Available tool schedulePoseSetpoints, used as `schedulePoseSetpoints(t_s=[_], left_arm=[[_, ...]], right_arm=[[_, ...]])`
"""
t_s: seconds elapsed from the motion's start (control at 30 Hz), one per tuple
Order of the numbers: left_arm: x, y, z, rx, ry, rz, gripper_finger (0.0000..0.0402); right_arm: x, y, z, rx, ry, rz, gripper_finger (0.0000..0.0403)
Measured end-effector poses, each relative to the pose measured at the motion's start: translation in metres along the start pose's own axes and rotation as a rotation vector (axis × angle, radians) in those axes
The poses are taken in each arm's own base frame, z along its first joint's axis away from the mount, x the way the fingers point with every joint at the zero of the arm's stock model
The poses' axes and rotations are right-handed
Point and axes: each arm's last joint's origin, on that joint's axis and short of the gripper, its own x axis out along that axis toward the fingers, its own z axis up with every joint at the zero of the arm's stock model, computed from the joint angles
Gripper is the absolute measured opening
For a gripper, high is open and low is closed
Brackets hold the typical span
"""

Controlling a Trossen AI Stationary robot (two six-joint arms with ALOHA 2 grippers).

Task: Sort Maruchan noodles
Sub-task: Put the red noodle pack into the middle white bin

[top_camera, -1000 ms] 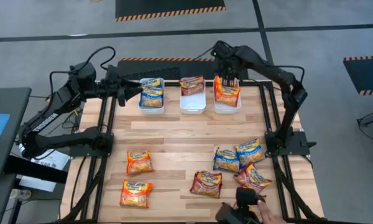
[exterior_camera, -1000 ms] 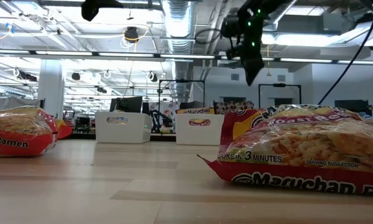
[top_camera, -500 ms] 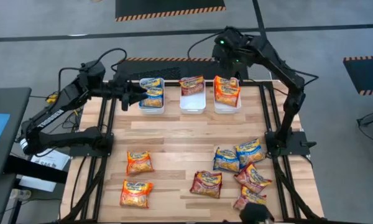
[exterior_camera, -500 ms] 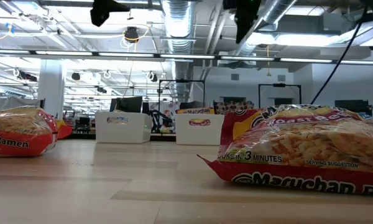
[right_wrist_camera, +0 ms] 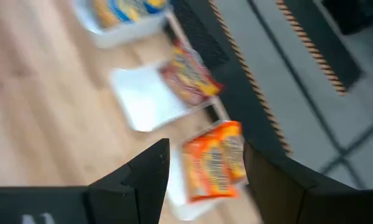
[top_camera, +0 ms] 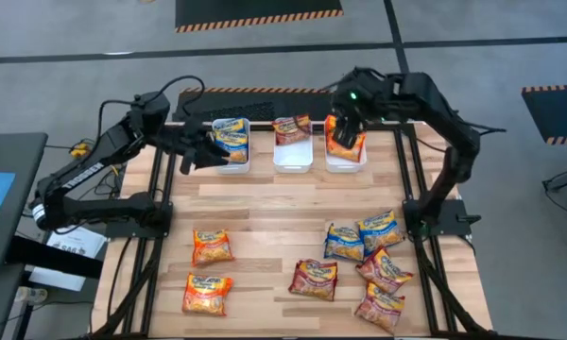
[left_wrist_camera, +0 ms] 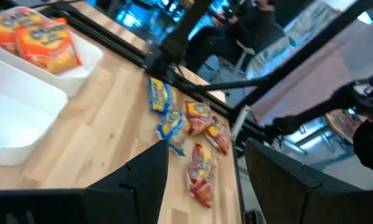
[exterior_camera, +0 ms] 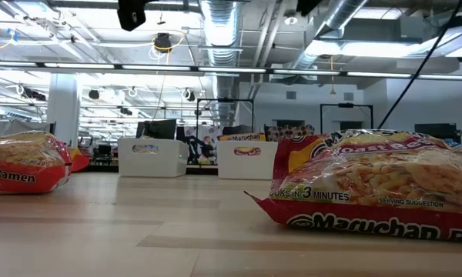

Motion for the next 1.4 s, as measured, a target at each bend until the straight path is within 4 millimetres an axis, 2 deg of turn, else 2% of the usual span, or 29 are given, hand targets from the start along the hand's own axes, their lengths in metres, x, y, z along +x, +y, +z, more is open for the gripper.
schedulePoseSetpoints(t_s=[0.3,0.57,0.8,1.0,1.23,1.4], left_arm=[[-0.003,-0.020,-0.017,0.003,0.104,-0.081,0.0199],[-0.007,-0.038,-0.033,0.007,0.184,-0.109,0.0199],[-0.012,-0.049,-0.044,0.021,0.226,-0.104,0.0199],[-0.013,-0.054,-0.054,-0.003,0.284,-0.055,0.0199],[-0.011,-0.062,-0.062,0.029,0.334,-0.087,0.0199],[-0.010,-0.066,-0.065,0.055,0.354,-0.113,0.0199]], right_arm=[[-0.040,0.042,-0.012,0.202,-0.068,0.179,0.0230],[-0.062,0.091,-0.024,0.262,-0.037,0.337,0.0230],[-0.073,0.128,-0.035,0.295,-0.002,0.393,0.0230],[-0.078,0.156,-0.043,0.292,-0.008,0.378,0.0230],[-0.066,0.194,-0.047,0.325,0.039,0.343,0.0230],[-0.050,0.218,-0.064,0.365,0.121,0.284,0.0230]])
